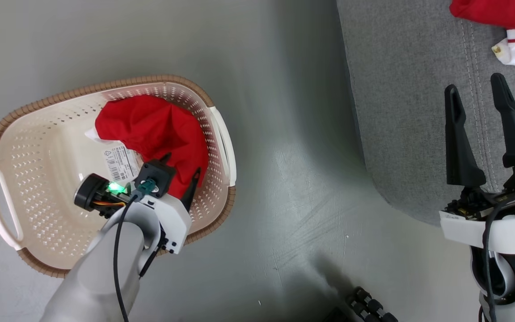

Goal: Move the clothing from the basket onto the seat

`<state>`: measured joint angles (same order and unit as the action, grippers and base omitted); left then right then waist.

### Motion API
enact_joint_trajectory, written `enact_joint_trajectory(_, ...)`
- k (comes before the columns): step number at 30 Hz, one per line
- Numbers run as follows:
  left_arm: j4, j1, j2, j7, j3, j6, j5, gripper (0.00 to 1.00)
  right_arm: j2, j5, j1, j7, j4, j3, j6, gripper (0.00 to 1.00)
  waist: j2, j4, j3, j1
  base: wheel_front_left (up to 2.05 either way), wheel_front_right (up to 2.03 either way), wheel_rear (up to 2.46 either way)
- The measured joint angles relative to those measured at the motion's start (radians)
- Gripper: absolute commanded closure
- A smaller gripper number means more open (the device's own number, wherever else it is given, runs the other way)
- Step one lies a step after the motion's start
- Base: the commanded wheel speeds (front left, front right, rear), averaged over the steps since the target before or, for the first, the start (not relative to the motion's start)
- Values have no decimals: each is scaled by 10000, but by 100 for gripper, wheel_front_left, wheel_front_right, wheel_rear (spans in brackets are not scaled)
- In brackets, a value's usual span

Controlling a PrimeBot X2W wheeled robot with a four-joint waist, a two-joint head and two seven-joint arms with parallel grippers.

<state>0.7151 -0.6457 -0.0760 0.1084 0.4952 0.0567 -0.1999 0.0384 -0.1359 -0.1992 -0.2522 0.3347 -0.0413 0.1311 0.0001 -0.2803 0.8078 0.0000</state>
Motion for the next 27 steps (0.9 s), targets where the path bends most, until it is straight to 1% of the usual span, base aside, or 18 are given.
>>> enact_joint_trajectory(7,562,-521,-211,2,-115,-13,31,0,0,-58,-204,0,75,4,0,0,0,-150,469,0,0,0,0)
enact_joint_trajectory(13,970,-972,-211,77,-222,-15,73,0,0,-58,-563,0,136,2,0,0,0,-242,800,0,0,0,0)
enact_joint_trajectory(14,1039,-1046,-205,79,-240,-13,73,3,0,-58,-566,0,138,0,0,0,0,-252,849,0,0,0,0)
enact_joint_trajectory(15,1083,-1104,-194,84,-255,-13,71,21,0,-58,-569,0,138,0,0,0,0,-260,897,0,0,0,0)
enact_joint_trajectory(16,1126,-1157,-182,88,-265,-12,67,66,0,-58,-573,0,136,-4,0,0,0,-266,941,0,0,0,0)
enact_joint_trajectory(17,1166,-1225,-171,90,-272,-10,54,86,0,-58,-585,0,136,-6,0,0,0,-270,984,0,0,0,0)
enact_joint_trajectory(18,1200,-1299,-157,92,-276,2,23,100,0,-58,-611,0,134,-8,0,0,0,-271,1025,0,0,0,0)
enact_joint_trajectory(22,1419,-1569,-88,96,-228,105,-13,100,0,-56,-887,0,132,-75,0,0,0,-244,1150,0,0,0,0)
enact_joint_trajectory(23,1463,-1622,-63,167,-207,184,-15,100,2,-54,-945,0,128,-127,0,0,0,-219,1165,0,0,0,0)
enact_joint_trajectory(27,1496,-1668,15,470,-217,226,-107,100,2,-54,-1003,0,88,-163,0,0,0,-132,1143,0,0,0,0)
